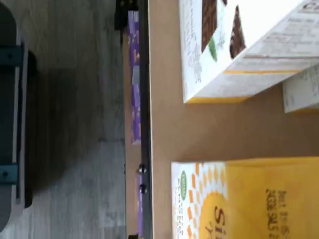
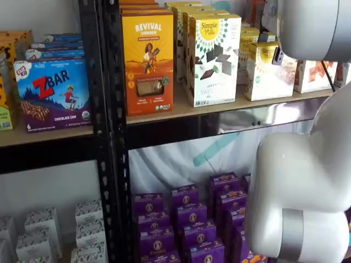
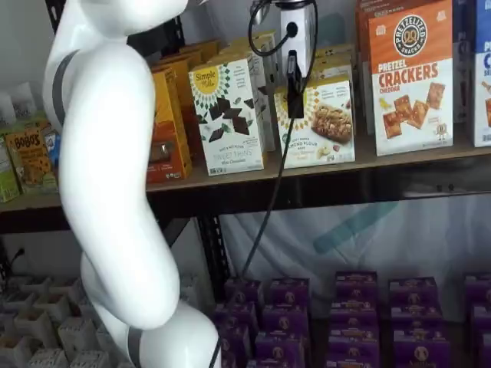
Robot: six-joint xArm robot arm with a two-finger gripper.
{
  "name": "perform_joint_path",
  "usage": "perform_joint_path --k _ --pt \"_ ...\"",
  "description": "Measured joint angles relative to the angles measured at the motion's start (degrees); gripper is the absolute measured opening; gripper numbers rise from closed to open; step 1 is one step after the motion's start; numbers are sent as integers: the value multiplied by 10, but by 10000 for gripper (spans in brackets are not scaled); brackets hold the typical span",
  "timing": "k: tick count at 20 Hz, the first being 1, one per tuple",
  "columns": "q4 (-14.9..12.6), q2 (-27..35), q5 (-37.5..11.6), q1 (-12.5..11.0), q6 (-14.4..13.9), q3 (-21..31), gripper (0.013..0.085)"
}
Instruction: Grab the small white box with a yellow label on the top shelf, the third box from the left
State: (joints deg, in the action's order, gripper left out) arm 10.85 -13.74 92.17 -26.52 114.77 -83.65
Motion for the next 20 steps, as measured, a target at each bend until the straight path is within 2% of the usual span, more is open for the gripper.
perform_joint_path --k 3,14,16,17,19,20 --pt "-19 2 -6 8 -3 6 850" --pt "-30 0 -20 17 -10 24 850" --pt "-30 -1 -23 16 -8 26 770" --pt "-30 -1 -23 15 -8 26 770" --pt "-30 -1 -24 15 -7 26 690" --pt "-31 -1 -24 15 -7 26 690"
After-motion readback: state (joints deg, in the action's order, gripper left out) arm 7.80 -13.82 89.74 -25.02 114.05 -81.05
